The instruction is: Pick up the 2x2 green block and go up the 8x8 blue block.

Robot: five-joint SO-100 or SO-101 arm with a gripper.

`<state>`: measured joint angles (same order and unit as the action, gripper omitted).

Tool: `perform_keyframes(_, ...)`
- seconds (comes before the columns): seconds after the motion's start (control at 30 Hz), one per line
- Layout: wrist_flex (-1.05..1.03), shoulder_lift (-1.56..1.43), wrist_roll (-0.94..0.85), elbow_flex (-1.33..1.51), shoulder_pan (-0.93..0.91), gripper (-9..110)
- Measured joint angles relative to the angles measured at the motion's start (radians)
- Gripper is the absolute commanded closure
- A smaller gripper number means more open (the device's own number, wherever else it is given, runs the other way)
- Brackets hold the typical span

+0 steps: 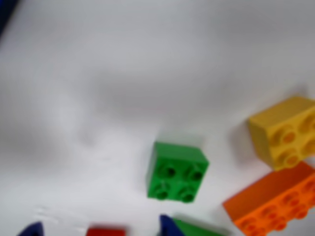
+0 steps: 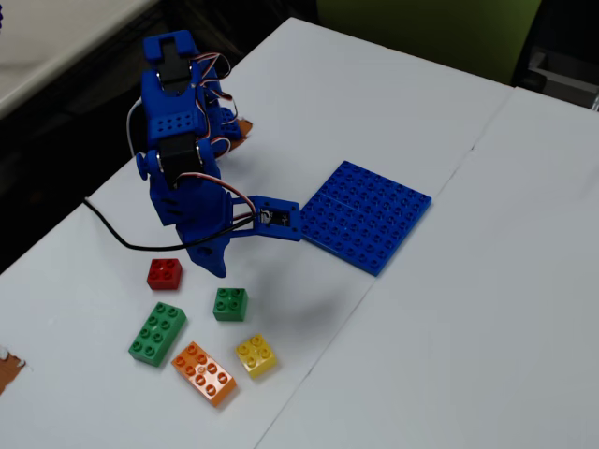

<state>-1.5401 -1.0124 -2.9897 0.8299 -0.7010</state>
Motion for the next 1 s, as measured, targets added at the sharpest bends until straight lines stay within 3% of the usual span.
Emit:
perform_keyframes(0.57, 0.183, 0.184, 0.08, -0.173, -0.052, 69)
perform_keyframes(1.0, 0.201, 0.256, 0.11, -0.199, -0.035, 68)
